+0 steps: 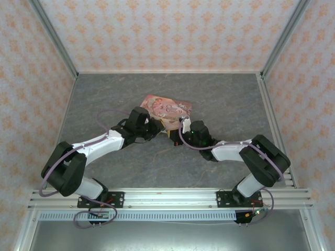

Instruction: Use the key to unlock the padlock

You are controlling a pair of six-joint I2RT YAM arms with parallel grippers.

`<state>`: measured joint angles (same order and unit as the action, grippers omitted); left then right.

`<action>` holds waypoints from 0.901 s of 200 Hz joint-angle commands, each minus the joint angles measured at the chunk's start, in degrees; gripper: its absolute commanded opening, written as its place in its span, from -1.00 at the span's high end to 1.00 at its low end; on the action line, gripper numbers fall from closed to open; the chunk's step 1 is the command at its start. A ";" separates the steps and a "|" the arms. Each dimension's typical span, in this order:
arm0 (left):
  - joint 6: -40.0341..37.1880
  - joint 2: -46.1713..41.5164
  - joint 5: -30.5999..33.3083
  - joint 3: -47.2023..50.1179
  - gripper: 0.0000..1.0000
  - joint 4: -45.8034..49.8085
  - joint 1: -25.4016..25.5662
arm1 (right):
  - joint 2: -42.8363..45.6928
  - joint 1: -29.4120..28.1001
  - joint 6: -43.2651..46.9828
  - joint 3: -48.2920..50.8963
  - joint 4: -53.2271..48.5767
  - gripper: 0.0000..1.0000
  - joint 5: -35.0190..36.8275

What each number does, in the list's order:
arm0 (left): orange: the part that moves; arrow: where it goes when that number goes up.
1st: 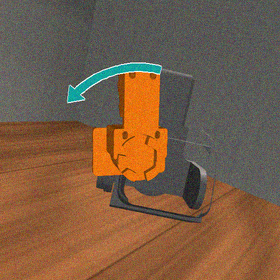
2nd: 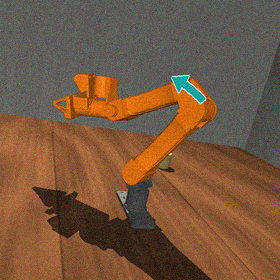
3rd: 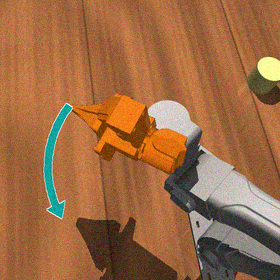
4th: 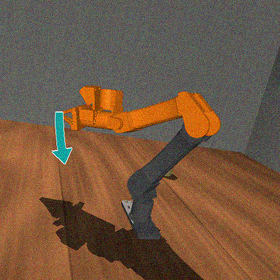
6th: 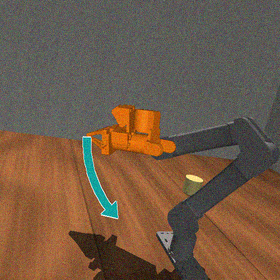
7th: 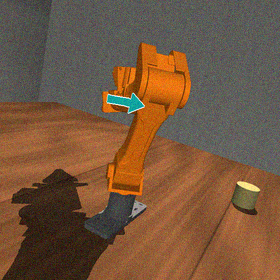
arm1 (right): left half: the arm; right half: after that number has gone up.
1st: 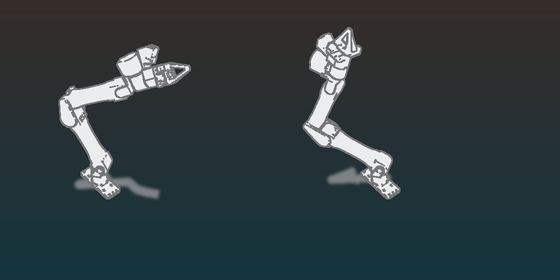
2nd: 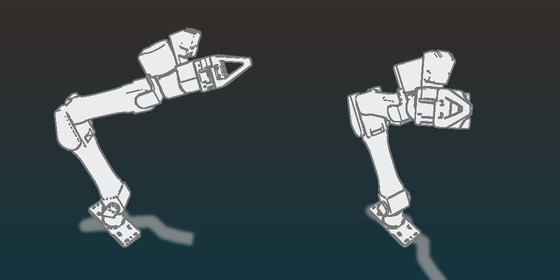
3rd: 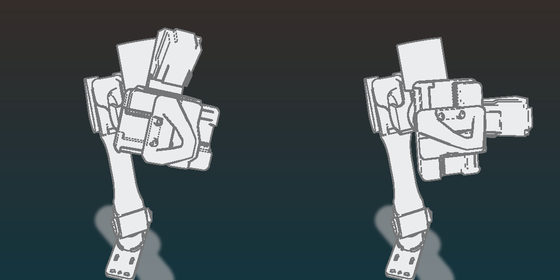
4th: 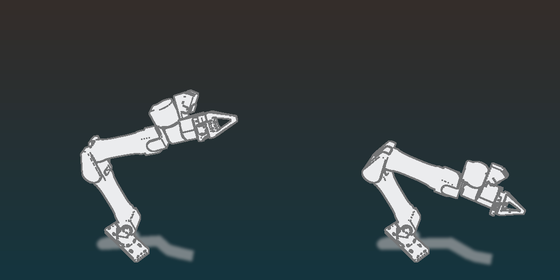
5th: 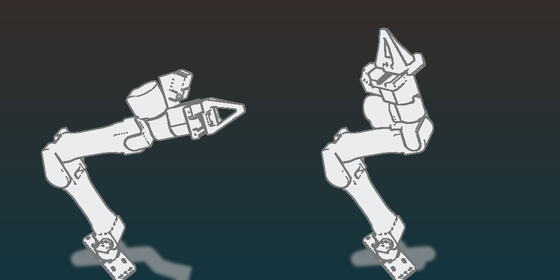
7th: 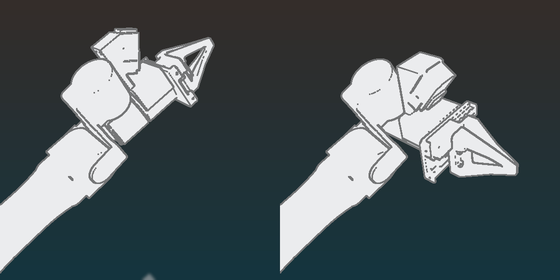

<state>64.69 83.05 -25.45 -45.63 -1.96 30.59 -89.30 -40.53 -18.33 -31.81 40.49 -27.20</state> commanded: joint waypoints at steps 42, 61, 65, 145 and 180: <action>-1.14 0.45 -6.89 -0.69 0.80 -2.02 1.86 | 0.16 0.96 -2.65 -2.64 9.61 1.00 -4.10; -1.05 0.38 -6.96 -0.43 0.80 -2.17 1.89 | 0.01 1.58 -3.12 -2.81 9.18 1.00 -4.78; -1.05 0.29 -6.98 -0.47 0.80 -2.17 1.85 | -0.04 1.72 -3.21 -2.89 9.07 1.00 -4.86; -1.35 0.36 -7.11 -0.78 0.80 -1.66 1.91 | -0.27 3.38 -2.80 -2.99 7.58 1.00 -4.92; -1.25 0.28 -6.98 -0.78 0.80 -1.78 1.84 | -0.61 4.45 -3.69 -2.99 7.56 1.00 -5.89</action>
<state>64.49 83.05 -25.50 -45.65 -2.44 30.61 -89.65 -37.39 -20.67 -31.81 41.28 -33.08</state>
